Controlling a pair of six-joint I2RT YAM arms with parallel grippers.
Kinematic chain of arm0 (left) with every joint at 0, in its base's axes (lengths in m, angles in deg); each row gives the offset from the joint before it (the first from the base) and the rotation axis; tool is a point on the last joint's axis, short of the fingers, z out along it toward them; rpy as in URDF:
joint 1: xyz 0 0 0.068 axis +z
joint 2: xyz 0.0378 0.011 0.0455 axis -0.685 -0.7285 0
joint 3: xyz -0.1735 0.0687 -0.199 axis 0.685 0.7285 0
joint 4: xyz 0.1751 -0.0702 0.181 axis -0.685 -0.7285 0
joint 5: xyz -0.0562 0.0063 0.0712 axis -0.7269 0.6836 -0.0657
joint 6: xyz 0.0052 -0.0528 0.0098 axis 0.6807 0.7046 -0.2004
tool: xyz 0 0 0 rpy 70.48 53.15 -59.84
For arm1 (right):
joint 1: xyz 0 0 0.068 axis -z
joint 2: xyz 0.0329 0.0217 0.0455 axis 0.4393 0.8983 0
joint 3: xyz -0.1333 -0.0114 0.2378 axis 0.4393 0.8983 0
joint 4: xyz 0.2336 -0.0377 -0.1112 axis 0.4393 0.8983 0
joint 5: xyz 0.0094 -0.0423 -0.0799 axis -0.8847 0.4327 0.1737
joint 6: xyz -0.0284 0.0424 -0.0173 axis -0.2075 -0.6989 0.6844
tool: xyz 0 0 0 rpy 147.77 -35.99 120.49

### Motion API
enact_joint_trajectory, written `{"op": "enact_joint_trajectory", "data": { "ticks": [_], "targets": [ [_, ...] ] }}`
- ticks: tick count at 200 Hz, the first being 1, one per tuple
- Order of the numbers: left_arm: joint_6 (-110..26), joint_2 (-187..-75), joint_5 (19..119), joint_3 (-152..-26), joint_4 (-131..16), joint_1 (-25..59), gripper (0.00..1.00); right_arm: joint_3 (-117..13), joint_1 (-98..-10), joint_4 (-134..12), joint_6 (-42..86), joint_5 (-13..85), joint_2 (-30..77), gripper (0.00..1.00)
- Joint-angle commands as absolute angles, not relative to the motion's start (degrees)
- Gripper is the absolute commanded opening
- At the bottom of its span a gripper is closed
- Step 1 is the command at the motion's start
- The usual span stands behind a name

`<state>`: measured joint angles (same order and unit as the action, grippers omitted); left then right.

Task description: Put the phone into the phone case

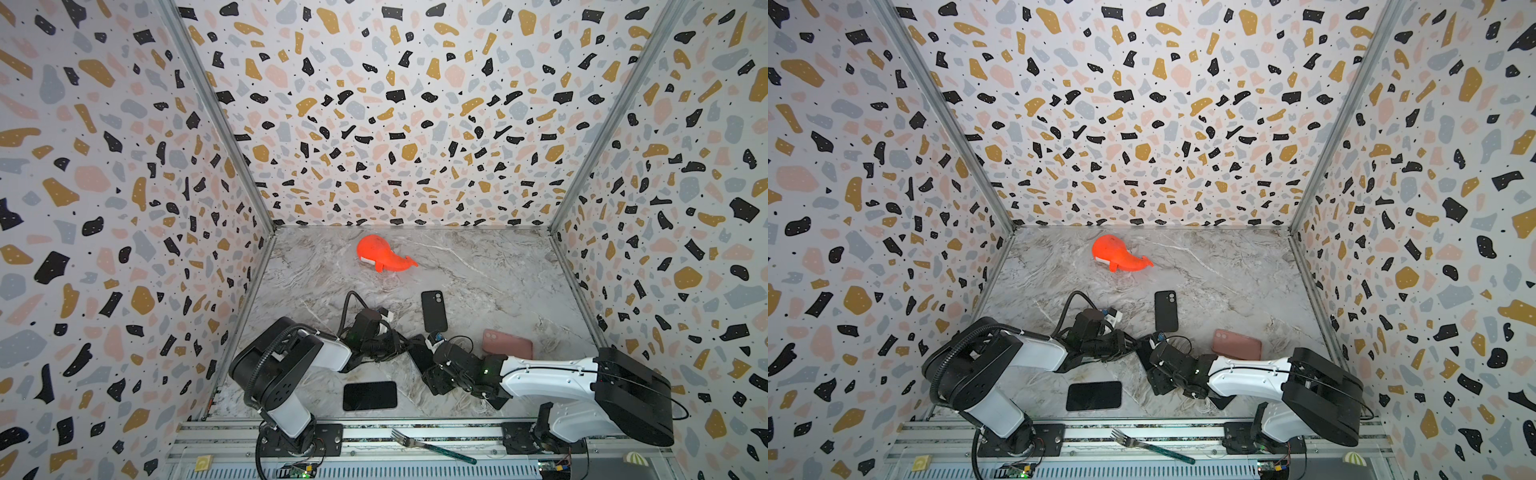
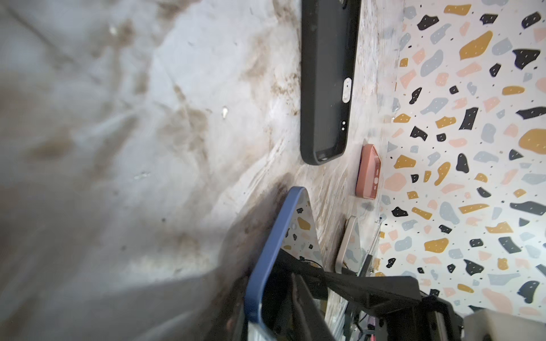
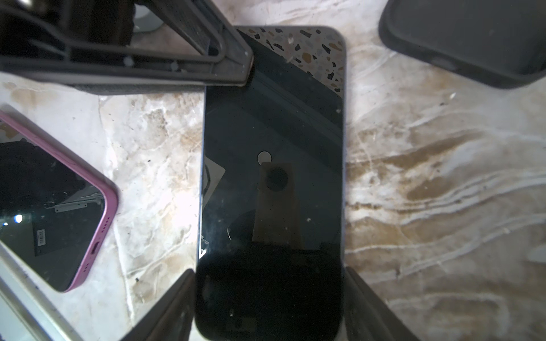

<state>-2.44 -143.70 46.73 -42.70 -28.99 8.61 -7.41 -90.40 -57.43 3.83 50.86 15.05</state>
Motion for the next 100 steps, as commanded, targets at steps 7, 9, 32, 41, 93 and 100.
{"op": "enact_joint_trajectory", "data": {
  "ticks": [7,9,32,41,93,100],
  "targets": [
    [-3.75,-145.29,46.71,-42.14,-26.87,9.04,0.18,-6.75,-90.24,-53.90,3.77,48.38,16.78,0.49],
    [-3.72,-145.33,46.61,-42.07,-26.74,9.05,0.18,-6.72,-90.23,-53.93,3.75,48.36,16.80,0.49],
    [-3.61,-145.07,46.29,-41.61,-25.40,9.05,0.13,-6.62,-90.25,-53.93,3.88,48.42,16.55,0.49],
    [-3.51,-144.76,46.36,-41.36,-24.94,9.00,0.12,-6.62,-90.27,-53.83,3.97,48.47,16.46,0.50],
    [-1.31,-141.64,46.16,-39.90,-21.99,9.05,0.04,-8.86,-89.61,-52.15,5.16,47.47,14.46,0.70],
    [-1.30,-141.17,46.19,-39.86,-22.18,9.03,0.03,-9.35,-89.60,-51.59,5.30,47.57,14.09,0.73]
  ]
}}
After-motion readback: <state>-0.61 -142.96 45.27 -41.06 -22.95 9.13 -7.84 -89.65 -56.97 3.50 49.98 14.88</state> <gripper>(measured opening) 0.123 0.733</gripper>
